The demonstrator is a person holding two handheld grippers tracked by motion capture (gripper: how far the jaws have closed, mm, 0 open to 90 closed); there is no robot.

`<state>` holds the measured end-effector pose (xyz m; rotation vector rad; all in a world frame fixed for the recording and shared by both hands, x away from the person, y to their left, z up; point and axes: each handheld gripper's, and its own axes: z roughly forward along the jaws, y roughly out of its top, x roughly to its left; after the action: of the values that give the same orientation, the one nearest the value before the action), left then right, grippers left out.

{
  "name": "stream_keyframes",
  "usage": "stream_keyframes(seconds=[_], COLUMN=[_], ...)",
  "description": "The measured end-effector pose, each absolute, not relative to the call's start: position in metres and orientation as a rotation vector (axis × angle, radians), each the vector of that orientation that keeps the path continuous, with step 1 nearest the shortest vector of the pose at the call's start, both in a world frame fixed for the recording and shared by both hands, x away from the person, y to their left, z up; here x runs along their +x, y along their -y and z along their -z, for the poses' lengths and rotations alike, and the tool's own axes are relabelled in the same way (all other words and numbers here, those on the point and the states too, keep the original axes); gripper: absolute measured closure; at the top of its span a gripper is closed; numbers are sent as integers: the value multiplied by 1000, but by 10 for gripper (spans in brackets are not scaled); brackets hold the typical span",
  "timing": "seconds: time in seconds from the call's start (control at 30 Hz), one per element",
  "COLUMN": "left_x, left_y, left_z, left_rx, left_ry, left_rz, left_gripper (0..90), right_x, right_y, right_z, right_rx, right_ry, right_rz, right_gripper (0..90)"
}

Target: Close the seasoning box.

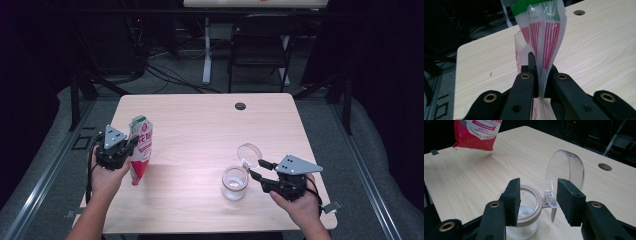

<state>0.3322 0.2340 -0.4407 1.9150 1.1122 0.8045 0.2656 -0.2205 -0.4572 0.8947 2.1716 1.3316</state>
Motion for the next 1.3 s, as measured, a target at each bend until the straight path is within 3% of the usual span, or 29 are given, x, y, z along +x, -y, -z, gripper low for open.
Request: stream_keyframes(seconds=[1.3], left_x=[333], left_y=[-125], left_z=[442], left_rx=[2036], left_ry=[-810], left_rz=[-641], left_gripper=[900], right_x=[271], right_y=[209], right_z=[458], right_rx=[892], right_ry=[-2234], right_rz=[-1333], right_gripper=[584])
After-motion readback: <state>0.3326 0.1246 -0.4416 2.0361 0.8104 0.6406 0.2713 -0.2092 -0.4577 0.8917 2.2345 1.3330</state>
